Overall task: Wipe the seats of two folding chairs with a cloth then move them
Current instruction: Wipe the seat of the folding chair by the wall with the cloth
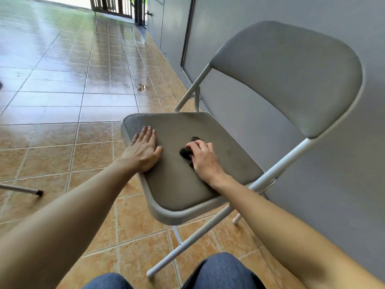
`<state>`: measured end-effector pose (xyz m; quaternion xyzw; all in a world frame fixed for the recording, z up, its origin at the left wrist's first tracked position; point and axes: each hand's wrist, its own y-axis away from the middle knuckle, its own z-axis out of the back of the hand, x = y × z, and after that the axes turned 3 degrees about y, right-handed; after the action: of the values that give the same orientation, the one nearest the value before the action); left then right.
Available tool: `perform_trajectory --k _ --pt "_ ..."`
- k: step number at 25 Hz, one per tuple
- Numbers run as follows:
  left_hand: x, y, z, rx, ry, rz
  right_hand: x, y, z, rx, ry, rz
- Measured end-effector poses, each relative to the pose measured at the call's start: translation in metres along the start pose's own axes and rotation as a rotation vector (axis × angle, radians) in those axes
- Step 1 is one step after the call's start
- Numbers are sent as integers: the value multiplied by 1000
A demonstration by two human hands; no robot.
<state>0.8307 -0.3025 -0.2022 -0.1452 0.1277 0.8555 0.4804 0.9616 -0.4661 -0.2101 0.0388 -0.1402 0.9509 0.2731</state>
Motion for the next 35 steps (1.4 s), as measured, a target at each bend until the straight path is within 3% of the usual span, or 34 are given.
perform_trajectory --k 4,6,11,15,18,25,27,30,35 --pt "-26 26 -13 8 -48 -13 -74 -8 25 190 367 -382" --pt "-28 30 -18 -27 -87 -12 -98 -4 38 306 425 -610" --pt "-23 34 -21 -47 -99 -13 -74 4 56 515 470 -856" --pt "-21 35 -20 -51 -84 -8 -46 20 67 606 618 -774" --pt "-23 38 -20 -36 -74 -3 -18 37 67 581 660 -640" --pt "-17 34 -14 3 -7 -57 60 67 73 405 391 -281" --pt "-10 38 -12 0 14 -85 53 69 87 334 256 -288" --pt "9 53 -15 -75 -1 -64 6 56 96 95 157 -370" --pt "17 68 -27 -169 8 31 -29 56 35 105 165 -507"
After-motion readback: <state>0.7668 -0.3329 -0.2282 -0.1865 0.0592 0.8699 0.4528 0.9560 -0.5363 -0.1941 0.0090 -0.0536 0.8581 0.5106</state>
